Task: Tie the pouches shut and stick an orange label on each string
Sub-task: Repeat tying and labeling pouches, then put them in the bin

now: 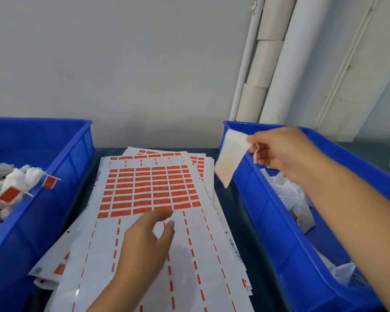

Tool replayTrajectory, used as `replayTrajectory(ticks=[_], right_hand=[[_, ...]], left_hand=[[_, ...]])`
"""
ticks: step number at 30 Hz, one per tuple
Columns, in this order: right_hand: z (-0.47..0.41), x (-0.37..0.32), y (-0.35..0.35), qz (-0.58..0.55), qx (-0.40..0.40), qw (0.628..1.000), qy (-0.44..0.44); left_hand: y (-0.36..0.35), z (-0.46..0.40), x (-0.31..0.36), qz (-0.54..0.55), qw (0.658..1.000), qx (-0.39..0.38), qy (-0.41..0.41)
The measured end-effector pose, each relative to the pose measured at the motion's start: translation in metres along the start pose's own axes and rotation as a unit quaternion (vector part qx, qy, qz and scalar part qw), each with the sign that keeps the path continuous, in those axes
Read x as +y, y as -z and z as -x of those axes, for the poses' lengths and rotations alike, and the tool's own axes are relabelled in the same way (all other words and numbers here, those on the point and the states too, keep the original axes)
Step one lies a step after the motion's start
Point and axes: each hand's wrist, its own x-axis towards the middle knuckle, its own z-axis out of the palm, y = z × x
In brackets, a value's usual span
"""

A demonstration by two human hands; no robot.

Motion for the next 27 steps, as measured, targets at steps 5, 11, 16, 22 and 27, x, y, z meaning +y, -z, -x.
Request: replayTrajectory(ticks=[5, 11, 16, 22, 27], right_hand=[[0.009, 0.033, -0.095, 0.01, -0.07, 0.989, -0.127], [0.018, 0.067, -0.156, -0.058, -0.087, 0.972, -0.212], [0.029, 0.089, -0.173, -0.119, -0.094, 0.964, -0.218], [0.033, 0.109, -0.173, -0.189, -0.083, 0.958, -0.197], [0.037, 0.127, -0.163, -0.278, -0.127, 0.927, -0.215]], left_hand=[[0.018, -0.021, 0.013, 0.114, 0.993, 0.028, -0.028], [0.007, -0.023, -0.018, 0.175, 0.983, 0.031, 0.041], [0.006, -0.031, -0.03, 0.092, 0.995, 0.034, 0.033], [0.006, -0.027, -0.037, -0.006, 0.995, 0.083, -0.053], [0.003, -0.025, -0.033, -0.02, 0.997, 0.02, -0.077]])
